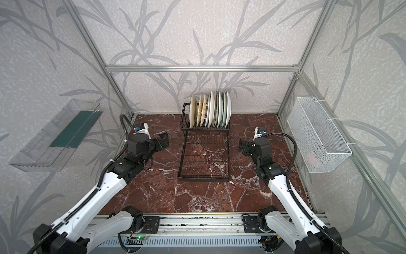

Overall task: Load plates into a dish rack
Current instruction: Move the dish rack to the center of the table, then reset both arms

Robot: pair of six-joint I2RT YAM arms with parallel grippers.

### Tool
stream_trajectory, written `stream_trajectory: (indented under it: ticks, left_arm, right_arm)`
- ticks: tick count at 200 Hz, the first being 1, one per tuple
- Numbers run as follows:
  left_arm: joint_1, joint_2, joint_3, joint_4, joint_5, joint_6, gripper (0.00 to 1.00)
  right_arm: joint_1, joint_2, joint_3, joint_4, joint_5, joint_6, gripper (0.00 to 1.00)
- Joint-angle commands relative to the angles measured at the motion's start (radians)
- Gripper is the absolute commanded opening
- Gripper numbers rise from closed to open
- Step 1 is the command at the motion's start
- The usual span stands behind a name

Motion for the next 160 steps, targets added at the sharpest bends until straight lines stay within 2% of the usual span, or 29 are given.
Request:
stream_trajectory:
  ticks: [1, 15, 27, 42, 57, 67, 79, 104, 126, 140, 150, 160]
  left_arm:
    - [0.053, -0.04, -0.102, 0.036, -0.293, -0.002, 0.99]
    - [0.087, -0.044, -0.183, 0.139, -0.397, 0.049, 0.99]
    - [0.11, -0.028, -0.254, 0.236, -0.497, 0.075, 0.99]
    - [0.139, 0.025, -0.357, 0.447, -0.516, 0.233, 0.99]
    - [0.143, 0.1, -0.4, 0.554, -0.548, 0.346, 0.99]
    - [0.147, 0.151, -0.414, 0.582, -0.556, 0.371, 0.99]
    - [0.157, 0.213, -0.449, 0.694, -0.594, 0.373, 0.99]
    - [0.205, 0.334, -0.544, 1.026, -0.465, 0.475, 0.99]
    - [0.257, 0.446, -0.574, 1.236, -0.302, 0.527, 0.99]
    - [0.306, 0.499, -0.586, 1.278, -0.184, 0.473, 0.99]
    - [0.318, 0.537, -0.592, 1.352, -0.146, 0.5, 0.99]
    - [0.321, 0.526, -0.582, 1.294, -0.09, 0.493, 0.99]
  right_arm:
    - [-0.072, 0.006, -0.098, 0.193, 0.026, -0.091, 0.99]
    - [-0.113, 0.024, -0.212, 0.399, 0.028, -0.146, 0.99]
    - [-0.135, 0.048, -0.297, 0.541, 0.084, -0.136, 0.99]
    - [-0.148, 0.098, -0.371, 0.699, 0.081, -0.173, 0.99]
    - [-0.149, 0.157, -0.397, 0.743, 0.088, -0.208, 0.99]
    - [-0.148, 0.192, -0.406, 0.759, 0.092, -0.234, 0.99]
    - [-0.148, 0.239, -0.427, 0.802, 0.094, -0.264, 0.99]
    - [-0.147, 0.378, -0.467, 1.067, 0.057, -0.344, 0.99]
    - [-0.149, 0.475, -0.435, 1.093, 0.045, -0.311, 0.99]
    - [-0.147, 0.558, -0.443, 1.203, -0.02, -0.345, 0.99]
    - [-0.144, 0.604, -0.438, 1.233, -0.063, -0.364, 0.99]
    - [-0.138, 0.638, -0.446, 1.297, -0.079, -0.381, 0.99]
